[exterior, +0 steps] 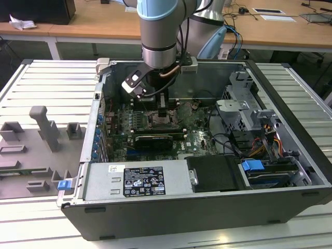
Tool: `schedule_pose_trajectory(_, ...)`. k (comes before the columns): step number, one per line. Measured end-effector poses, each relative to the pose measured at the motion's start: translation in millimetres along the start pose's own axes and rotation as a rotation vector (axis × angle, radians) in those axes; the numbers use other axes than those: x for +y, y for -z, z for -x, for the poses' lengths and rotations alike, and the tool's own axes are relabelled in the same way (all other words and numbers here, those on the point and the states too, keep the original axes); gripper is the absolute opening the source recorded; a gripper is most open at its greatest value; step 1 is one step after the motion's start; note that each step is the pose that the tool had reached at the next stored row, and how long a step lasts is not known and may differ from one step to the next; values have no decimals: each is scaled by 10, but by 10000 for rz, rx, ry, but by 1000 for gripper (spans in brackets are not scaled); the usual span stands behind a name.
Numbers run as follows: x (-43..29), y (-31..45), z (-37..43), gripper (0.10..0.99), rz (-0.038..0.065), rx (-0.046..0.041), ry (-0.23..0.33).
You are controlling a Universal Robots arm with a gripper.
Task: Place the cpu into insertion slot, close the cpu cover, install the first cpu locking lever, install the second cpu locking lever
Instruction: 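Close the cpu cover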
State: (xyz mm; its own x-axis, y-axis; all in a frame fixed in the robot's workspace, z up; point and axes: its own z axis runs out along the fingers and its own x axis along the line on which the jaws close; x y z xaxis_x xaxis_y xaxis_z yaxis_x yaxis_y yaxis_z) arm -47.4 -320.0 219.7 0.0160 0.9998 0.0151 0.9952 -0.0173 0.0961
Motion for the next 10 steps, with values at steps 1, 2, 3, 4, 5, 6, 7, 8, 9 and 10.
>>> schedule_pose_trajectory(1, 1, 10, 0, 106, 1, 1, 0)
schedule_pose_trajectory(2, 1, 11, -1, 106, 2, 4, 0)
schedule_pose_trajectory(3, 2, 16, 0, 106, 0, 1, 0)
schedule_pose_trajectory(4, 2, 24, 0, 106, -3, 0, 0)
schedule_pose_trajectory(5, 3, 30, -1, 106, -7, 1, 0)
schedule_pose_trajectory(6, 4, 35, -1, 106, -42, 3, 0)
schedule_pose_trajectory(7, 4, 38, -1, 106, -52, 2, -1)
schedule_pose_trajectory(8, 4, 41, -1, 106, -61, 0, -2)
schedule_pose_trajectory(9, 5, 51, -1, 106, -71, -1, -2)
schedule_pose_trajectory(10, 9, 60, -2, 106, -100, 2, 0)
